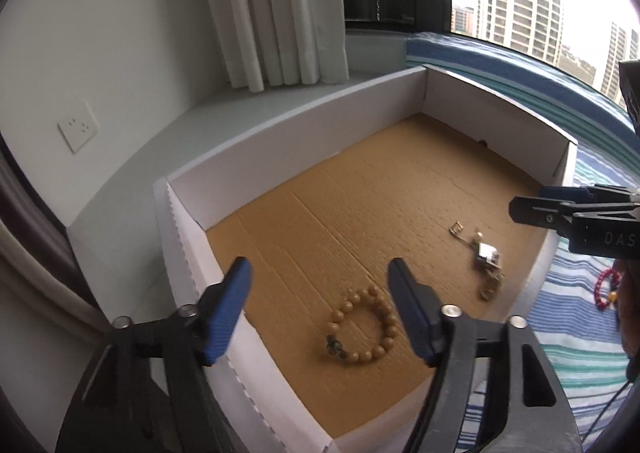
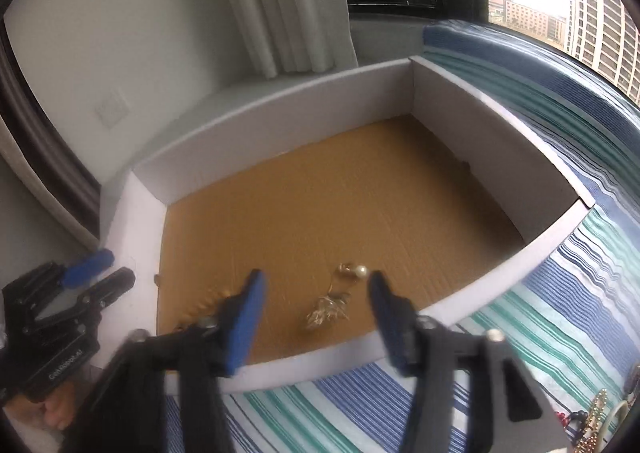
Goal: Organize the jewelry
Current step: 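Carry both items into the white box and open both tools, then move both tools back over the remaining jewelry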
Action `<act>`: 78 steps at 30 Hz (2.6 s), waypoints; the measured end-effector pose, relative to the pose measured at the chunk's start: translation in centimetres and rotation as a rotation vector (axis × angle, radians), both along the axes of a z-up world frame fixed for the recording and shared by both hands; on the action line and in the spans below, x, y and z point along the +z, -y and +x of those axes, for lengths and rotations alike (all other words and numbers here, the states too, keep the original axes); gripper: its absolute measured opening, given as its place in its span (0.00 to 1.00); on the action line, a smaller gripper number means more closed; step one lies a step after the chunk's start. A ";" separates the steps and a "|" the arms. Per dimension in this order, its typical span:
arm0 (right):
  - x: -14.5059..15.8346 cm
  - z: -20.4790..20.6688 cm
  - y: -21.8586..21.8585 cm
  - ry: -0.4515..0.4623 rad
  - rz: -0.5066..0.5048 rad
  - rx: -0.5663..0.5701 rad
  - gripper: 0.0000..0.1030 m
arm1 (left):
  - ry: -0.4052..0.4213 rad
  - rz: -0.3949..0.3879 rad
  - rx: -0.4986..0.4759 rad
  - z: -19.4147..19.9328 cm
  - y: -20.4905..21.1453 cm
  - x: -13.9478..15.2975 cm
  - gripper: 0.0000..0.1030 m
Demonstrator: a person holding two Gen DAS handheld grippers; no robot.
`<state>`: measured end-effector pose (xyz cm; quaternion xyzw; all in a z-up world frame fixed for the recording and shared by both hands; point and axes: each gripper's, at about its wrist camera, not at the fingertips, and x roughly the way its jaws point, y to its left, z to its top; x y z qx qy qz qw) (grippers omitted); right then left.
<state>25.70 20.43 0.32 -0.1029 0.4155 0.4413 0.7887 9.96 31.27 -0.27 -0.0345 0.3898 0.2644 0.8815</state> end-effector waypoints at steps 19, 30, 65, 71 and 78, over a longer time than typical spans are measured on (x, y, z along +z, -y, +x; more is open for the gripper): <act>-1.4 -3.8 3.1 0.104 -0.067 0.028 0.65 | -0.115 0.095 0.030 -1.2 2.1 -2.0 0.85; -0.1 -10.8 18.7 0.330 0.113 -0.125 0.82 | 0.151 0.227 -0.009 -6.5 9.7 3.1 0.97; -13.1 -3.0 49.1 0.120 -0.187 -0.874 0.82 | -0.108 -0.192 -0.459 5.3 26.2 -10.8 1.00; -12.9 -2.9 49.3 0.102 -0.172 -0.884 0.83 | -0.108 -0.194 -0.452 5.2 26.3 -10.8 1.00; -12.8 -2.9 49.5 0.096 -0.165 -0.883 0.85 | -0.117 -0.199 -0.436 5.2 26.3 -10.8 1.00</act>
